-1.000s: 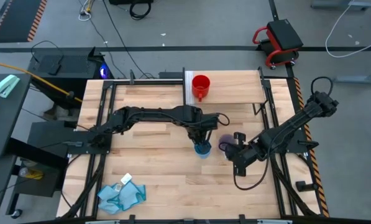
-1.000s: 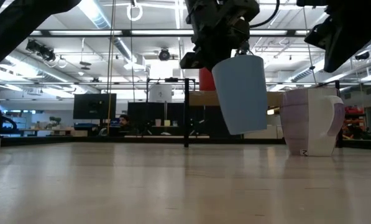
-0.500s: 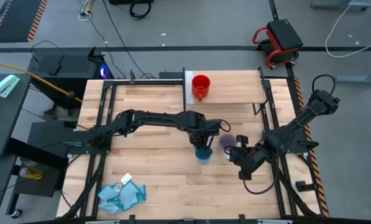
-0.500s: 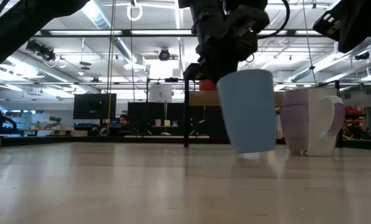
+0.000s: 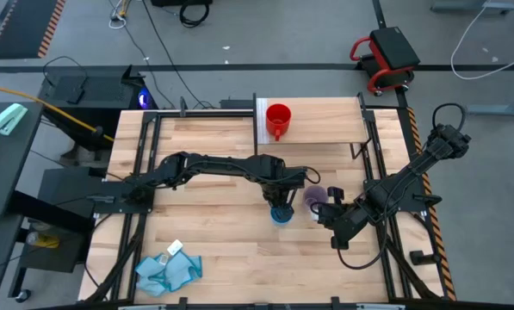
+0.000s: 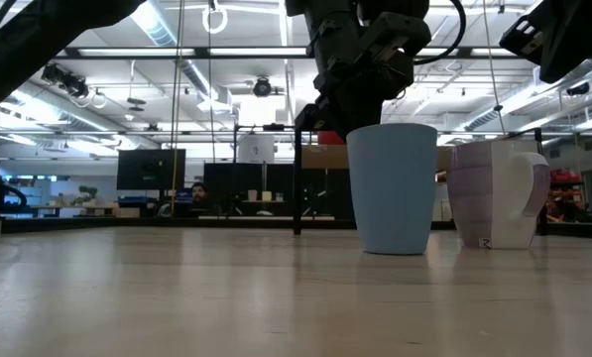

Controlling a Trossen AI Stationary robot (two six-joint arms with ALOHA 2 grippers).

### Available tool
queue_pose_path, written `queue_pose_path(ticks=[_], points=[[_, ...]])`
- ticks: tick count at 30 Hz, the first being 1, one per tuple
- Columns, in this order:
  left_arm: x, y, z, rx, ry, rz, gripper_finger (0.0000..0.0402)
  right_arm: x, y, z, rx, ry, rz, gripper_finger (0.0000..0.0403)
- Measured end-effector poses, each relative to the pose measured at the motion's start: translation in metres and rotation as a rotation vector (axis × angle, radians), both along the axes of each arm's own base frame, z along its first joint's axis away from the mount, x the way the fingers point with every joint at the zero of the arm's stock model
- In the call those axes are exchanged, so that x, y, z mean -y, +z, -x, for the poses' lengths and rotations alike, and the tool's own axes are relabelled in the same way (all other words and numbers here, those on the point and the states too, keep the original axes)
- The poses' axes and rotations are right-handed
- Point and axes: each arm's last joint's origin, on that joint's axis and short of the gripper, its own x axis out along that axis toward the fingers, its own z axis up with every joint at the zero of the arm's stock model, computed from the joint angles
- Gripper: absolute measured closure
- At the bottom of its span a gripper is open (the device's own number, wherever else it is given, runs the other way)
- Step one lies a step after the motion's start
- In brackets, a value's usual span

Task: Stack small to large cups/mugs on shelf
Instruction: Put the blue cup on the shelf

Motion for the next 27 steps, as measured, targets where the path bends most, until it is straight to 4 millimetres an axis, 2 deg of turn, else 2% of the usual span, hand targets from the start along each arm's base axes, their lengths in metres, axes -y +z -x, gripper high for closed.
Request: queue_pose_path(ticks=[18, 27], points=[[-0.003, 0.006, 0.000, 0.026, 0.009, 0.005, 0.0293, 0.000, 0.000, 0.000, 0.005, -0.004, 0.005, 0.0365], [-0.003, 0.032, 0.009, 0.076, 0.009, 0.007, 0.0271, 0.000, 0.001, -0.001, 0.020, 0.012, 0.022, 0.0363]])
